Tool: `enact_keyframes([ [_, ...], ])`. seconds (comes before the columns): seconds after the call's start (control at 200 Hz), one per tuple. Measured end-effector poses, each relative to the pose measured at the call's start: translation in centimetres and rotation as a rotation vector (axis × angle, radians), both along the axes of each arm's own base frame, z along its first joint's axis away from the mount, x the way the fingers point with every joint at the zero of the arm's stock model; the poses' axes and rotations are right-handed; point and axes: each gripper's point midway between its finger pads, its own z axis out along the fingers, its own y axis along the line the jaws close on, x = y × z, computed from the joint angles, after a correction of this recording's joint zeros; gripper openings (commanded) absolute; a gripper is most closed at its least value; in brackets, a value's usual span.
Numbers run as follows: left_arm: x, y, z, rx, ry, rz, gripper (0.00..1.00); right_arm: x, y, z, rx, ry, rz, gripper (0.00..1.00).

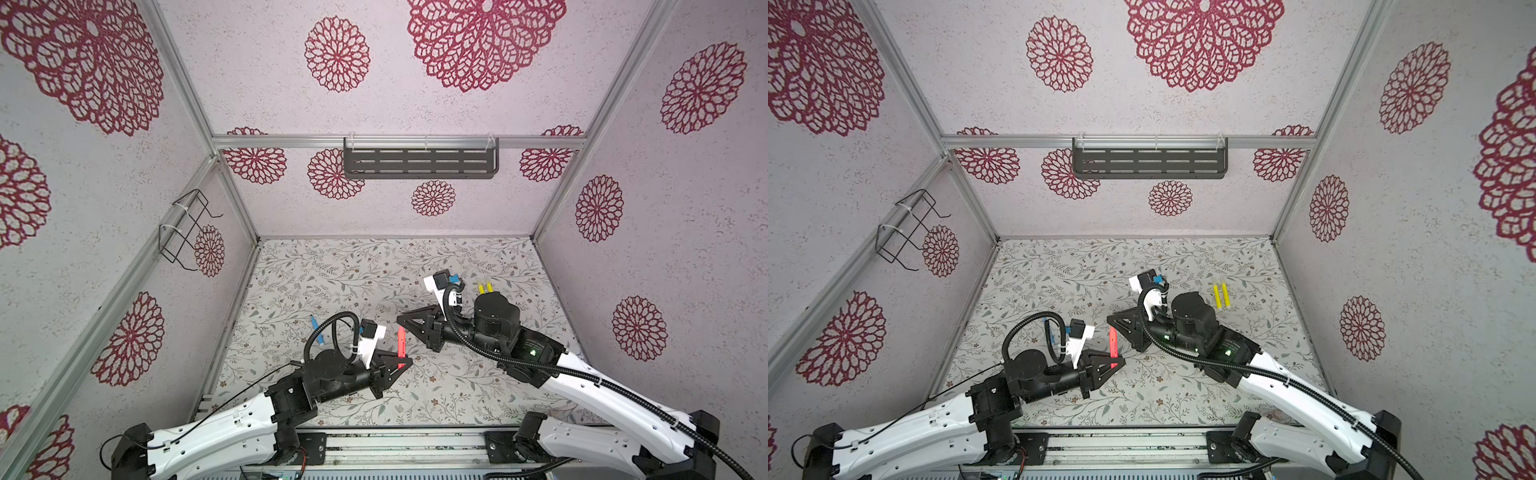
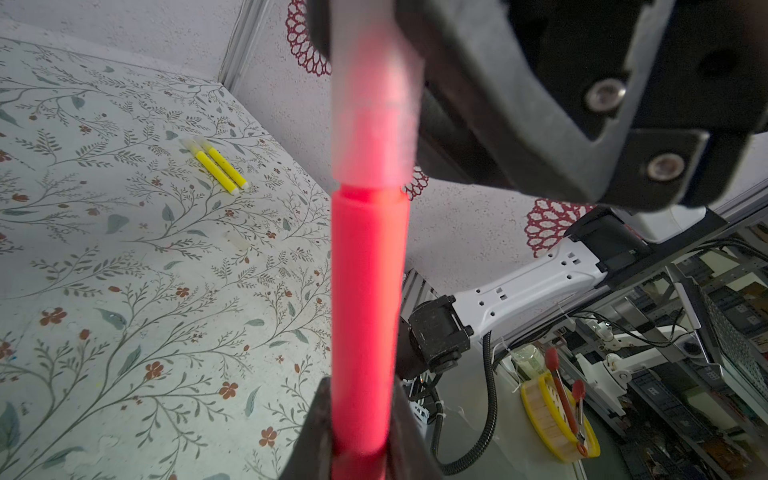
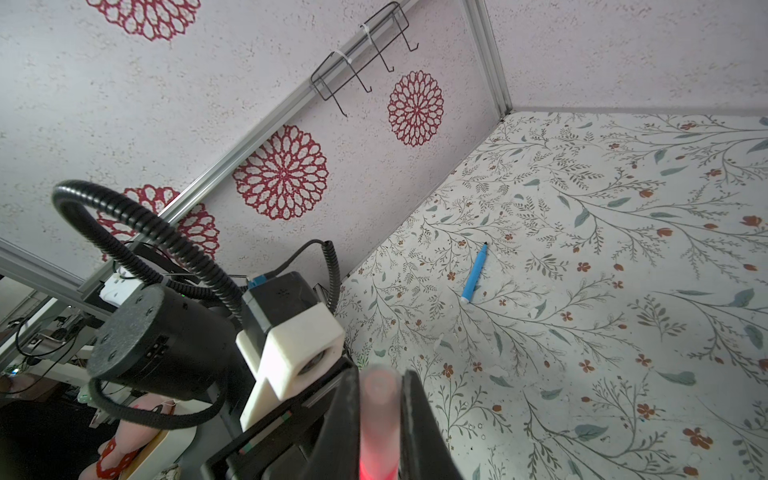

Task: Insert the pens into the pen caps
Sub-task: 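Lower the pink cap onto the tip of the upright pink marker, then press the pink cap down over the marker with the right gripper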

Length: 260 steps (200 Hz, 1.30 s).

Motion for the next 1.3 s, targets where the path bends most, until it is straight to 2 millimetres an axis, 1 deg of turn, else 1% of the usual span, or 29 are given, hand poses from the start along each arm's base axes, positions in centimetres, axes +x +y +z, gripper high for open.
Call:
enact_keyframes([
  [0.11,0.1,-0.2,-0.2,0.013,0.003,0.001,0.0,0.0,-0.2,-0.2,-0.013,-0.001,-0.02,0.04],
  [0.23,0.2,-0.4,-0.5,0.023,0.002,-0.002,0.0,-0.1,-0.3,-0.5,-0.017,-0.012,-0.032,0.08],
  [0.315,0.1,-0.5,-0.6,0.028,0.0,-0.009,0.0,-0.3,-0.4,-0.7,-0.004,-0.023,-0.035,0.09],
  [0.501,-0.2,-0.6,-0.5,0.027,-0.011,-0.026,0.0,-0.8,-0.6,-0.4,0.018,-0.05,-0.036,0.09],
  [0.661,-0.4,-0.6,-0.5,0.032,-0.02,-0.034,0.0,-1.1,-0.7,-0.3,0.019,-0.067,-0.035,0.11],
  [0.831,-0.9,-0.8,-0.4,0.031,-0.029,-0.066,0.0,-1.8,-1.0,-0.2,0.04,-0.1,-0.011,0.11],
  [0.951,-1.5,-1.0,0.1,0.017,-0.046,-0.103,0.0,-2.5,-1.3,0.2,0.063,-0.12,0.017,0.14],
  [1.127,-2.6,-1.1,1.3,-0.019,-0.07,-0.163,0.0,-3.8,-1.5,1.2,0.106,-0.15,0.076,0.17],
  [1.222,-2.9,-1.1,1.7,-0.027,-0.074,-0.178,0.0,-4.1,-1.4,1.6,0.118,-0.163,0.095,0.18],
  [1.302,-3.0,-1.1,2.0,-0.028,-0.08,-0.185,0.0,-4.3,-1.4,2.0,0.124,-0.171,0.105,0.22],
])
